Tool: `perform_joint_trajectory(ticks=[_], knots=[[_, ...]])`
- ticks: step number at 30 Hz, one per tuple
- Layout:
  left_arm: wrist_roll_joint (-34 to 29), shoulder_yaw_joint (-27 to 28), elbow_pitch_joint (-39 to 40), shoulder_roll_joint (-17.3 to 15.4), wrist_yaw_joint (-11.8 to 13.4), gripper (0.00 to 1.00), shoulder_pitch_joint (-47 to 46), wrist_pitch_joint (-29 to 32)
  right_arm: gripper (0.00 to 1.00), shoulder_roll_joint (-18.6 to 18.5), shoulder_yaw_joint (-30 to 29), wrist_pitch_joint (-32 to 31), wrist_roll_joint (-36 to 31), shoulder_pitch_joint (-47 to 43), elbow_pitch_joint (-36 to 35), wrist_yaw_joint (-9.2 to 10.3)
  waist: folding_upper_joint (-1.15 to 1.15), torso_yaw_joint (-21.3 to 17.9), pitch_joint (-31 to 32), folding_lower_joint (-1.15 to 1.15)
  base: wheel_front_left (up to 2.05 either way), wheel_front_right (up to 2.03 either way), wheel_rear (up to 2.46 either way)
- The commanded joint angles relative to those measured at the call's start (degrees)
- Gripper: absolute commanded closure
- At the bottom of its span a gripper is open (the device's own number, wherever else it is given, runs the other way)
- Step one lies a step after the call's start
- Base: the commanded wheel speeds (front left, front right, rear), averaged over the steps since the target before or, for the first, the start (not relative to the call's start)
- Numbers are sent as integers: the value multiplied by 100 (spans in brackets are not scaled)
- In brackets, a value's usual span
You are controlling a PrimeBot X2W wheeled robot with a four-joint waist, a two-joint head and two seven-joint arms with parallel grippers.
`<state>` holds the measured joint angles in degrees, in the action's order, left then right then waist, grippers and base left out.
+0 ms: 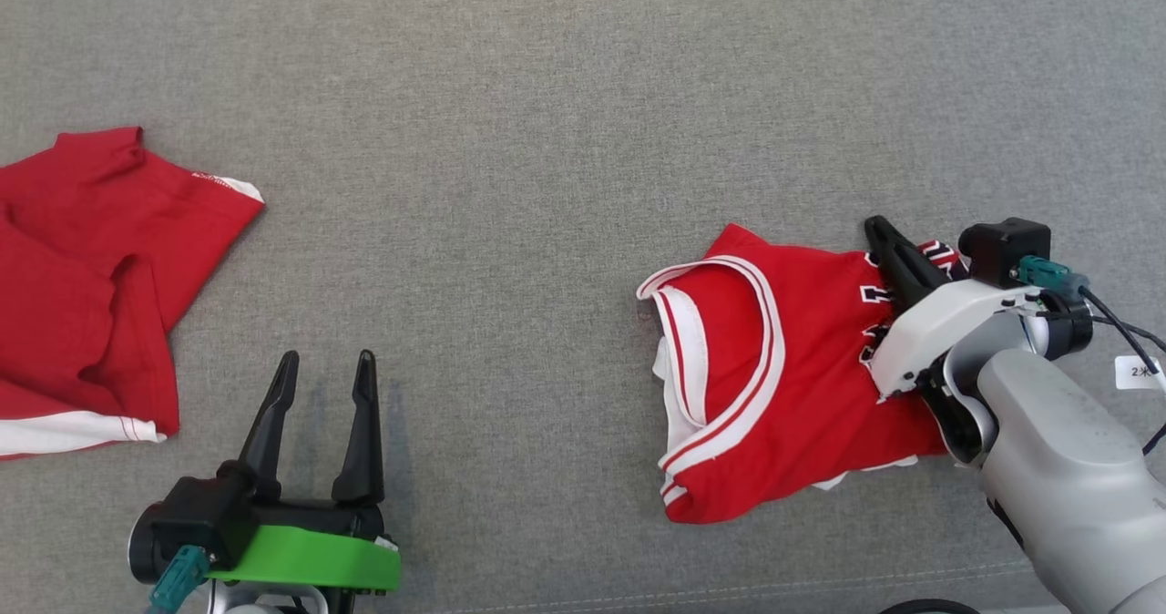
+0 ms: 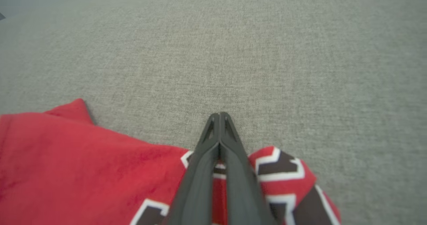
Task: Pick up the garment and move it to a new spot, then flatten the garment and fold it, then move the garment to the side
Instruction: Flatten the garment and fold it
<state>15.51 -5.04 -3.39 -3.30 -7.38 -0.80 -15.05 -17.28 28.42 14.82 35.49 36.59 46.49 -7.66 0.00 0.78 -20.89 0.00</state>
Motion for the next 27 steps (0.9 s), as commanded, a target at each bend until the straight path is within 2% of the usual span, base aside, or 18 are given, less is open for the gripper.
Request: perform_joint_trajectory(ticks=[1, 4, 7, 11, 19, 23, 27], knots=[[13, 31, -8, -23, -17, 0, -59, -15, 100, -121, -20, -32, -1, -112, 265, 32, 0, -9, 31, 0, 0, 0, 0], [26, 63, -16, -12, -17, 0, -20, -15, 100, -162, -79, 6, -40, -167, 352, 32, 0, -62, 107, 0, 0, 0, 0], [38, 61, -19, -2, -17, 0, -3, -15, 100, -179, -242, 17, -106, -218, 150, 29, 0, -111, 163, 0, 0, 0, 0], [61, 74, -25, 12, -17, 0, 61, -15, 100, -192, -689, 28, -399, -499, -574, 23, 0, -187, 310, 0, 0, 0, 0], [85, 106, -16, 32, -17, 0, 262, -15, 100, -98, -1326, 30, -975, -1860, -2195, 23, 0, -352, 570, 0, 0, 0, 0], [111, 83, -24, 35, -17, 0, 322, -15, 100, -22, -1292, 31, -1012, -2310, -2382, 23, 0, -448, 641, 0, 0, 0, 0], [124, 39, -62, 33, -17, 0, 340, -15, 100, 5, -1119, 31, -937, -2346, -2085, 23, 0, -506, 706, 0, 0, 0, 0]])
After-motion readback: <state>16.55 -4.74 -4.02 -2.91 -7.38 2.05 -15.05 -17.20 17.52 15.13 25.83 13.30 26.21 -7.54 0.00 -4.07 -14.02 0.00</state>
